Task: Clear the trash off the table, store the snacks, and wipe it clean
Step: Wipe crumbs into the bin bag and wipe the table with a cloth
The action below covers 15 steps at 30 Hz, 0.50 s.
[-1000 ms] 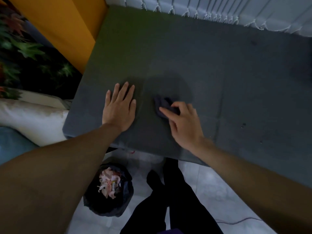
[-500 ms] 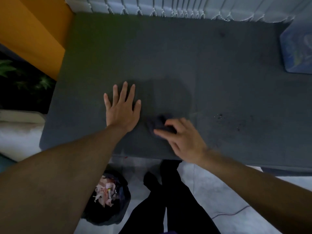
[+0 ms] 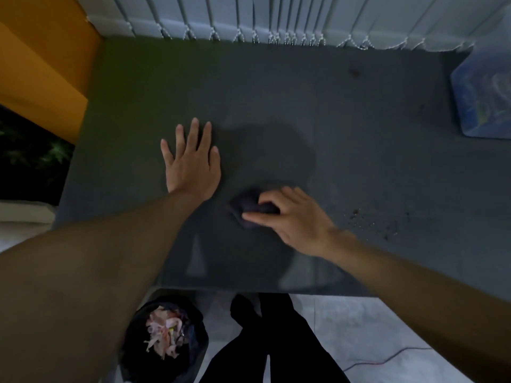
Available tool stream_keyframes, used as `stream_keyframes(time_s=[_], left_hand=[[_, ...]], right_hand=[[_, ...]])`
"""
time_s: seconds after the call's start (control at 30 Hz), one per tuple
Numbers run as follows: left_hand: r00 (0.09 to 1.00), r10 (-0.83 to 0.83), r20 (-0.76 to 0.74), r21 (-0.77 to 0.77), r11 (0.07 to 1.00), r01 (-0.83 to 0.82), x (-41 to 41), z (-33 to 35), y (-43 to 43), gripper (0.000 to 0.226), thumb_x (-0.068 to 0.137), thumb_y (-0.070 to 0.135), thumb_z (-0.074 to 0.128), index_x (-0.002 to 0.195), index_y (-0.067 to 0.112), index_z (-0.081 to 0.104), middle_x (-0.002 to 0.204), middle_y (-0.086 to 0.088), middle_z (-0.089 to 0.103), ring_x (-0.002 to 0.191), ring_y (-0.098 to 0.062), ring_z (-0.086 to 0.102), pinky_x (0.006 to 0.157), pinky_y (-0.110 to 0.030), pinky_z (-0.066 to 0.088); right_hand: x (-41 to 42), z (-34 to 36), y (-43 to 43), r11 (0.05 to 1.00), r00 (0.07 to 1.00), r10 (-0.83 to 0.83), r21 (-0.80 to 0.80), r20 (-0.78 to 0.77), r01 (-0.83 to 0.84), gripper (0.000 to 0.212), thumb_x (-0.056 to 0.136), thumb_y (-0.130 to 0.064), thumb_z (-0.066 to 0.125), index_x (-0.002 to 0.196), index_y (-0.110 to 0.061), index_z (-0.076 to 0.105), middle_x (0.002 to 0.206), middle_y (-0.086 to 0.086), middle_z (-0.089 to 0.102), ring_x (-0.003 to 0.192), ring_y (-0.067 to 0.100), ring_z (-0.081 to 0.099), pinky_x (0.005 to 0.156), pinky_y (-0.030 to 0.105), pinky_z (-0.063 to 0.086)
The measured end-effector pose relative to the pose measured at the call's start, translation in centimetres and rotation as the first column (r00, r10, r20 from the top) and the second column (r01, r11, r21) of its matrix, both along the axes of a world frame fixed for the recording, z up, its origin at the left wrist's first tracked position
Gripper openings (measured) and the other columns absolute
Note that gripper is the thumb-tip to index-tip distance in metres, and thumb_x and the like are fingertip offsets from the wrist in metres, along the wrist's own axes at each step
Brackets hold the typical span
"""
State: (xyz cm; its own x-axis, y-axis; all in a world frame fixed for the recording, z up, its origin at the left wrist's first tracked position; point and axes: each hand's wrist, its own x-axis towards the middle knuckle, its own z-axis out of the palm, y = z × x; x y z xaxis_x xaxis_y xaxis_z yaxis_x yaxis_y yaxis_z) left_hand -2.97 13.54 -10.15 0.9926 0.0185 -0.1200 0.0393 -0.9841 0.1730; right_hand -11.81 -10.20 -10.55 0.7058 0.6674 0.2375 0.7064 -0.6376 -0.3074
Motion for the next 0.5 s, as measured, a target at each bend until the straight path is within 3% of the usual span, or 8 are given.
stream_keyframes(time_s=[0.13, 0.2, 0.3, 0.37, 0.43, 0.5], left_hand=[[0.999, 0.037, -0.018, 0.001, 0.999, -0.037, 2.6, -0.3, -0.2, 0.059, 0.105, 0.042, 0.019, 0.16, 0.027, 0.006, 0.169, 0.004, 0.0, 0.154, -0.027, -0.005, 0.122, -0.058, -0.002], [0.998, 0.06, -0.032, 0.019, 0.998, -0.06, 3.3, -0.7, -0.3, 0.06, 0.104, 0.045, 0.017, 0.16, 0.029, 0.005, 0.169, 0.004, -0.001, 0.154, -0.027, -0.006, 0.121, -0.058, -0.002], [0.997, 0.067, -0.024, 0.059, 0.996, -0.066, 3.4, -1.2, -0.4, 0.061, 0.103, 0.048, 0.012, 0.16, 0.031, 0.002, 0.168, 0.004, -0.002, 0.154, -0.026, -0.006, 0.121, -0.059, -0.002], [0.997, 0.071, -0.018, 0.065, 0.995, -0.07, 3.4, -1.4, -0.4, 0.061, 0.102, 0.048, 0.012, 0.16, 0.031, 0.001, 0.168, 0.004, -0.002, 0.154, -0.026, -0.006, 0.121, -0.059, -0.002], [0.997, 0.074, -0.011, 0.078, 0.994, -0.073, 3.4, -1.5, -0.5, 0.061, 0.103, 0.048, 0.013, 0.16, 0.031, 0.001, 0.169, 0.004, -0.002, 0.155, -0.025, -0.005, 0.121, -0.059, -0.001], [0.997, 0.073, -0.013, 0.087, 0.994, -0.072, 3.5, -1.5, -0.5, 0.061, 0.103, 0.048, 0.013, 0.16, 0.03, 0.001, 0.169, 0.004, -0.002, 0.155, -0.025, -0.005, 0.121, -0.059, 0.0]], right_hand=[[6.5, 0.1, -0.4, 0.894, 0.896, -0.44, 0.064, -0.065, 0.444, 0.042, 0.089, -0.019, 0.05, 0.124, -0.034, 0.068, 0.116, 0.007, 0.057, 0.096, 0.033, 0.052, 0.082, 0.048, 0.046], [6.9, -0.2, 0.4, 0.905, 0.907, -0.415, 0.071, -0.067, 0.419, 0.044, 0.087, -0.016, 0.053, 0.126, -0.032, 0.067, 0.118, 0.009, 0.055, 0.098, 0.033, 0.052, 0.083, 0.048, 0.046], [6.3, -0.4, 0.2, 0.996, 0.995, -0.083, 0.041, -0.054, 0.085, 0.045, 0.091, -0.014, 0.056, 0.13, -0.034, 0.064, 0.121, 0.008, 0.057, 0.098, 0.03, 0.052, 0.085, 0.043, 0.044], [8.2, -0.1, -0.5, 1.0, 0.999, -0.008, 0.013, -0.047, 0.009, 0.042, 0.094, -0.016, 0.054, 0.13, -0.036, 0.064, 0.12, 0.009, 0.058, 0.098, 0.029, 0.053, 0.084, 0.043, 0.043], [11.6, -0.2, -0.7, 0.99, 0.989, -0.142, 0.013, -0.034, 0.143, 0.041, 0.094, -0.018, 0.052, 0.128, -0.036, 0.066, 0.119, 0.009, 0.058, 0.098, 0.032, 0.053, 0.084, 0.044, 0.044], [15.0, -0.2, 0.0, 0.912, 0.913, -0.403, 0.056, -0.064, 0.407, 0.042, 0.091, -0.016, 0.054, 0.127, -0.035, 0.067, 0.119, 0.009, 0.055, 0.099, 0.032, 0.051, 0.086, 0.045, 0.045]])
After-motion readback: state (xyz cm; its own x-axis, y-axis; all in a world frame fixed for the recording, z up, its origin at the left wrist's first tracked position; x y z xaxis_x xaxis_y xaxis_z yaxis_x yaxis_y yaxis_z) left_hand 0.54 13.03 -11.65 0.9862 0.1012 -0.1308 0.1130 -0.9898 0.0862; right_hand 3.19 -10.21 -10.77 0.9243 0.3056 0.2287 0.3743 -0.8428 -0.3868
